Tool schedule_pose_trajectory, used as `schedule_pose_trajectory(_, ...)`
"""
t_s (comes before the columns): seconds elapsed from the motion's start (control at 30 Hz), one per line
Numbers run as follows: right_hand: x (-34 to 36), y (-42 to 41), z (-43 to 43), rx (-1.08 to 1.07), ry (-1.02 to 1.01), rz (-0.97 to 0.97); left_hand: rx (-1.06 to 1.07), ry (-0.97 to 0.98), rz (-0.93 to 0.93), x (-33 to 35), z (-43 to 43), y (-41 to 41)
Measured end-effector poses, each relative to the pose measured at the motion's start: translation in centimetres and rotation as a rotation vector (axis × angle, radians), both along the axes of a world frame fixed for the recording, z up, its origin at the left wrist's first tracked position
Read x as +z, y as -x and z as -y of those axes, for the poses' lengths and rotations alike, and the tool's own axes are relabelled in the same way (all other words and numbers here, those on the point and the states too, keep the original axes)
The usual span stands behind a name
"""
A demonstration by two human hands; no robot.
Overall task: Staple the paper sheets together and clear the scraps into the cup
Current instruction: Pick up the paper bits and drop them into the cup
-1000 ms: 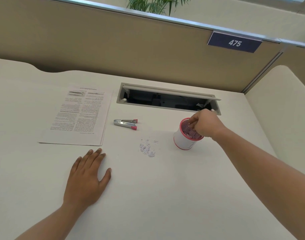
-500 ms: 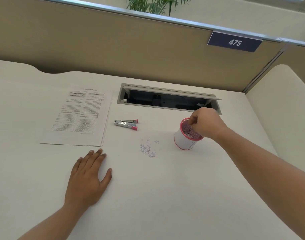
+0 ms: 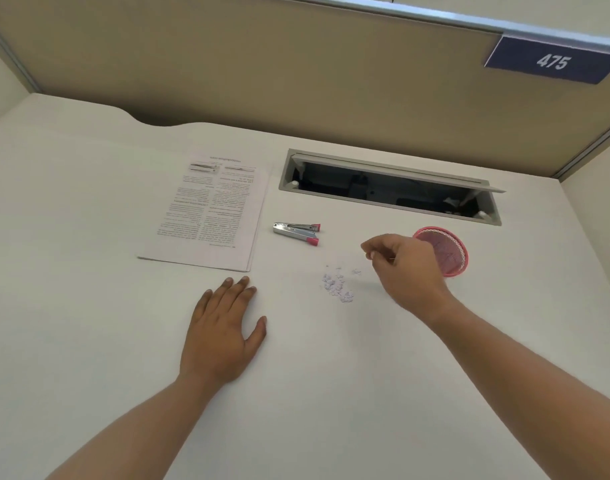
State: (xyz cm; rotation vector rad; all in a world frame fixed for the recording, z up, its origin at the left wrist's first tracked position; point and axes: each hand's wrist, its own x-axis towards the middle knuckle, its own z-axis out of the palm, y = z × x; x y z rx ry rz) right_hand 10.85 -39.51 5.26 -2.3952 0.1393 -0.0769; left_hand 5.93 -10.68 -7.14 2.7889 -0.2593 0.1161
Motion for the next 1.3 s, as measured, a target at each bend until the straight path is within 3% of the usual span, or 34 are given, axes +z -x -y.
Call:
schedule_pose_trajectory(0.23, -8.9, -0.3, -2.1, 0.019, 0.146, -0.184, 0.008, -0.002, -0.012, -0.1, 0.0, -0.1)
schedule_pose_trajectory(0.33, -10.0, -0.7, -4.5, 0.077, 0.159, -0.137, 0.011, 0.007, -0.015, -0.1, 0.0, -0.1)
schedule_pose_trajectory(0.57, -11.7, -0.3, -11.2, 0.438, 0.194, 0.029, 0.015, 0.009, 0.003, -0.3, -0.1, -0.1)
schedule_pose_trajectory(0.67, -12.1, 0.0, -11.8, 0.459, 0.120, 0.121, 0.019, 0.006, -0.001, -0.4, -0.1, -0.1)
schedule_pose_trajectory(0.9, -12.5, 1.9, -6.8, 0.399, 0.155, 0.294, 0.024, 0.005, -0.012, -0.2, -0.1, -0.1)
schedule_pose_trajectory(1.0, -12.3, 2.8, -5.1, 0.393, 0.145, 0.240, 0.022, 0.009, -0.010, -0.2, -0.1, -0.1)
schedule_pose_trajectory(1.07, -11.3, 3.2, -4.6, 0.370, 0.026, 0.138, 0.019, 0.011, -0.012, -0.2, -0.1, -0.1)
schedule_pose_trajectory(1.2, -8.5, 4.6, -3.5, 0.022, -0.309, 0.104, 0.015, -0.001, -0.010, -0.1, -0.1, 0.0)
schedule_pose_trajectory(1.3, -7.9, 7.3, -1.4, -0.228, -0.338, 0.106, 0.015, -0.006, -0.010, -0.1, -0.1, 0.0)
